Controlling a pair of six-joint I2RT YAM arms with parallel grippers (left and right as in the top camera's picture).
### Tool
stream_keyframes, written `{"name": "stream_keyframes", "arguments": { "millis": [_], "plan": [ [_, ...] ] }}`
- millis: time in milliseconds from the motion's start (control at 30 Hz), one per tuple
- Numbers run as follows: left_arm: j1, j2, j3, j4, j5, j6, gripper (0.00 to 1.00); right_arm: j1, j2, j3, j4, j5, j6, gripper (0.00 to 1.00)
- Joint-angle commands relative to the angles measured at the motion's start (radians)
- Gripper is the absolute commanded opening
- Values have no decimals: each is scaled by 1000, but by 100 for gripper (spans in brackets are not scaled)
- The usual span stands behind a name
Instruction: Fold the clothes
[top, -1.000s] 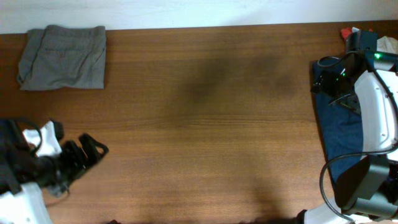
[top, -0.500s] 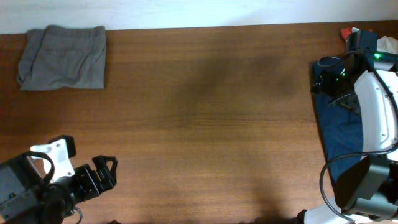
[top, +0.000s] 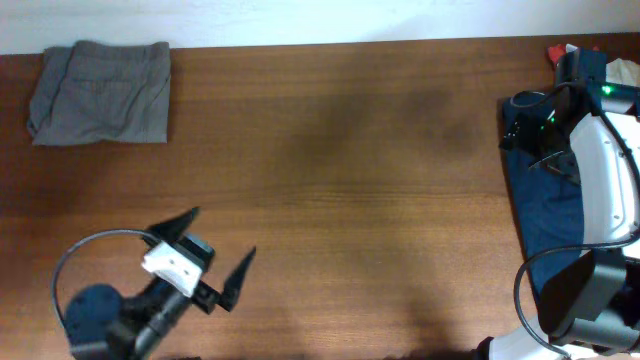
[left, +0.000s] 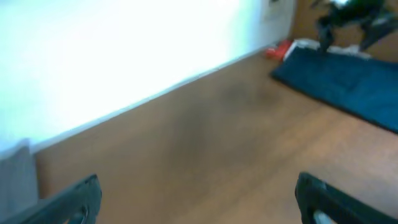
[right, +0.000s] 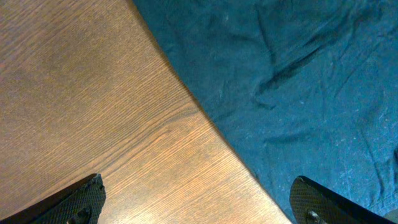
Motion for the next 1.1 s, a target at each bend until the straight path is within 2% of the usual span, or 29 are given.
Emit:
{"name": "stream_keyframes", "arguments": {
  "millis": [0, 33, 133, 200, 233, 300, 400, 600, 700, 833, 1067],
  "plan": [
    [-67, -98, -171, 204, -60, -84, 99, -6, -1, 6, -2, 16, 8, 98],
    [-77, -117, -208, 246, -112, -121, 99, -6, -1, 6, -2, 16, 8, 98],
    [-114, -170, -311, 290, -402, -367, 99, -6, -1, 6, -2, 16, 8, 98],
    [-135, -206, -367, 301, -538, -486, 99, -6, -1, 6, -2, 16, 8, 98],
    [-143, -227, -399, 336, -576, -503, 99, -6, -1, 6, -2, 16, 8, 98],
    [-146, -277, -468, 409, -622, -503, 99, -6, -1, 6, -2, 16, 8, 98],
    [-146, -332, -533, 425, -676, -486, 99, -6, -1, 6, -2, 16, 8, 98],
    [-145, -392, -654, 484, -637, -266, 99, -6, -1, 6, -2, 16, 8, 98],
    [-136, -392, -669, 461, -639, -204, 99, -6, -1, 6, -2, 16, 8, 98],
    [-108, -392, -668, 447, -641, -164, 99, -6, -1, 6, -2, 16, 8, 98],
    [-109, -392, -668, 447, -641, -165, 99, -6, -1, 6, -2, 16, 8, 98]
  ]
}}
